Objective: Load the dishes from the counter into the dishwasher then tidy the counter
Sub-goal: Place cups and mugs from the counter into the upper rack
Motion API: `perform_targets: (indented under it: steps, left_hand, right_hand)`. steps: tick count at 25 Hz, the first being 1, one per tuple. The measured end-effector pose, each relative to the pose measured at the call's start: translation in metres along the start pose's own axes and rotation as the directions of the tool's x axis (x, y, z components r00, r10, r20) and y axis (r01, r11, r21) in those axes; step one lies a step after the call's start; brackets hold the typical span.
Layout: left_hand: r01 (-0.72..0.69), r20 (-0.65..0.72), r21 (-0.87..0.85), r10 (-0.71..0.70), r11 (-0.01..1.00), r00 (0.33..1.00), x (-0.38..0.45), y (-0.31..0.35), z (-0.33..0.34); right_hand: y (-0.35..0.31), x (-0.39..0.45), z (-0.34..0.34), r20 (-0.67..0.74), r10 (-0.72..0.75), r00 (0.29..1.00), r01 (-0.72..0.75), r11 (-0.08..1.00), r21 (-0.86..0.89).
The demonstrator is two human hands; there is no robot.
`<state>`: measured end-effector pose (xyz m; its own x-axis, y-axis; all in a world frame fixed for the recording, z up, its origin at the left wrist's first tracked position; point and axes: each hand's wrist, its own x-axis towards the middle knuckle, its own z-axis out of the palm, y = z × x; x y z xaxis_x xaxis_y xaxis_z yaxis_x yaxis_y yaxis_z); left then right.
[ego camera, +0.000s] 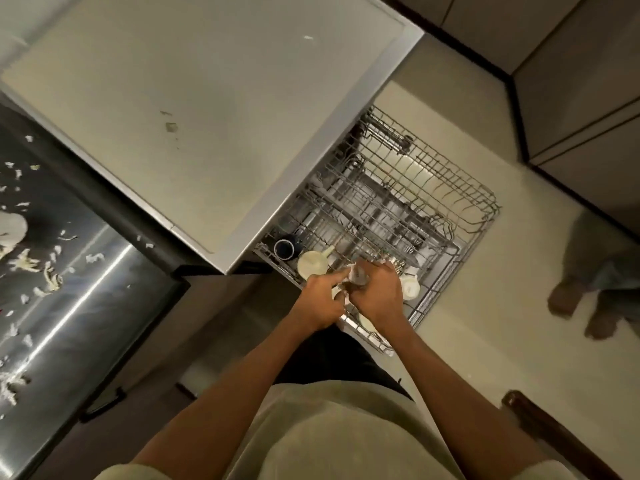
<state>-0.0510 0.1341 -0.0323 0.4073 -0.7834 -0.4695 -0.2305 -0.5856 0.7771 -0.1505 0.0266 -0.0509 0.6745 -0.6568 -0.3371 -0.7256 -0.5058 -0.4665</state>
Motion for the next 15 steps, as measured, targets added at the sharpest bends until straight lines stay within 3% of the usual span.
perform_targets:
  steps: [5, 10, 15]
  left_hand:
    - [0.04, 0.172, 0.103, -0.058, 0.994, 0.983, 0.042, -0.017, 0.021]
    - [-0.032, 0.322, 0.217, -0.04, 0.976, 0.946, 0.086, -0.028, 0.035]
    - [-0.045, 0.381, 0.418, -0.13, 0.907, 0.915, 0.119, -0.062, 0.045]
  right_hand:
    - [0.031, 0.022, 0.029, 0.013, 0.274, 0.962, -0.272, 0.947, 0.169]
    - [0.048, 0.046, 0.047, -0.015, 0.4, 0.916, -0.373, 0.867, 0.331]
    - [0.053, 0.07, 0.056, 0.006, 0.529, 0.849, -0.5, 0.799, 0.334]
